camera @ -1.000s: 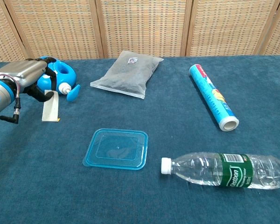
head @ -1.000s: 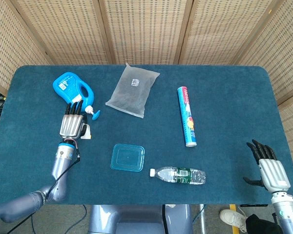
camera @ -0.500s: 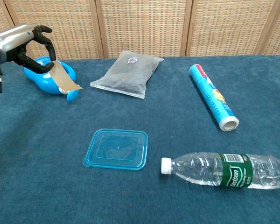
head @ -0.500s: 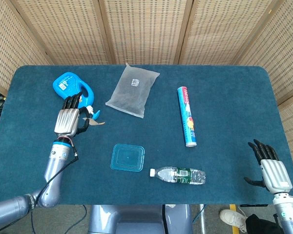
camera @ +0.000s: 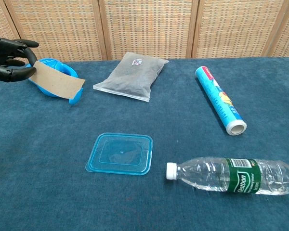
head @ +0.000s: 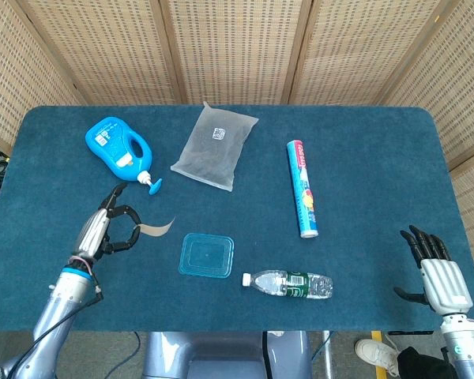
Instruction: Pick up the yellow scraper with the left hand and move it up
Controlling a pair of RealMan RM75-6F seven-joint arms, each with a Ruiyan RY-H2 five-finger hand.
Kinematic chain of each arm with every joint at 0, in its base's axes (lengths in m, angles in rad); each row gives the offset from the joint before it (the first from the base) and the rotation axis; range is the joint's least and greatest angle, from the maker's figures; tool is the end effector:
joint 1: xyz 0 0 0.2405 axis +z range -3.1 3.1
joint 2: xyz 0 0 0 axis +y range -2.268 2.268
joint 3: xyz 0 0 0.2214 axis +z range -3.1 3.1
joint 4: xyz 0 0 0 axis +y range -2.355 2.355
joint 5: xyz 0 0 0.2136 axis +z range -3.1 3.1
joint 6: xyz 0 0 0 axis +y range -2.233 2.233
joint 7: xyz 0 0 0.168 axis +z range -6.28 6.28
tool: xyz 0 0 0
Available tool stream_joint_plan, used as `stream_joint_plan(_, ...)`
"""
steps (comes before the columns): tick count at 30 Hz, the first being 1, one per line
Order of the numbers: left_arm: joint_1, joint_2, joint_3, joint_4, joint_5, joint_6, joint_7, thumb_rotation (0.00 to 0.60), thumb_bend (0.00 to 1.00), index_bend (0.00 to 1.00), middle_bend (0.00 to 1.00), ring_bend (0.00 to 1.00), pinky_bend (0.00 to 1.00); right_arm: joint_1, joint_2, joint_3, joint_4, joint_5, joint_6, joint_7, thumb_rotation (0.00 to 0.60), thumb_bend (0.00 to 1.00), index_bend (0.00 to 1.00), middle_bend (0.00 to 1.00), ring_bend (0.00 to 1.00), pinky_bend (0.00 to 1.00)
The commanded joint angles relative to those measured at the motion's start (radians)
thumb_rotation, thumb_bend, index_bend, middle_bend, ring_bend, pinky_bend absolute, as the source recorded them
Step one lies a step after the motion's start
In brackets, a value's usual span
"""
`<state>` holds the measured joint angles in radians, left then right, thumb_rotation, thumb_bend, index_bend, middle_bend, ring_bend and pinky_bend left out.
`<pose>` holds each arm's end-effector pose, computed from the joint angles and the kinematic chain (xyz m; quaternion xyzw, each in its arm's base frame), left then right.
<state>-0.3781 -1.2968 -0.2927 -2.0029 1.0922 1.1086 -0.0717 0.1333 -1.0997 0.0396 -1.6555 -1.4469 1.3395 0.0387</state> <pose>-0.1285 0.2789 0.0536 -0.4903 -0.6246 -0.5121 0.3275 -0.2824 -0.2116 0.1210 0.6043 -0.4485 0.3657 0.5476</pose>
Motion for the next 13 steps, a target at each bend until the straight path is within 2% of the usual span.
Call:
stream_joint_plan(1,0.054,0.051,0.071,-0.075,0.097,-0.049,-0.146,0.6,0.47,0.56,0.0,0.0,0.0,0.0,0.0,0.0,-0.002,0.0,0.0,-0.001,0.6,0.0,0.0,0.0,0.0,0.0)
stream_joint_plan(8,0.075,0.024,0.156,-0.108,0.219,-0.06,-0.234,0.6,0.47,0.56,0.0,0.0,0.0,-0.001,0.002,0.0,-0.003,0.001,0.001,-0.002,0.6,0.0,0.0,0.0,0.0,0.0)
stream_joint_plan(13,0.076,0.009,0.182,-0.117,0.248,-0.058,-0.242,0.6,0.47,0.56,0.0,0.0,0.0,-0.002,0.003,0.0,-0.001,-0.002,0.004,0.002,0.6,0.0,0.0,0.0,0.0,0.0)
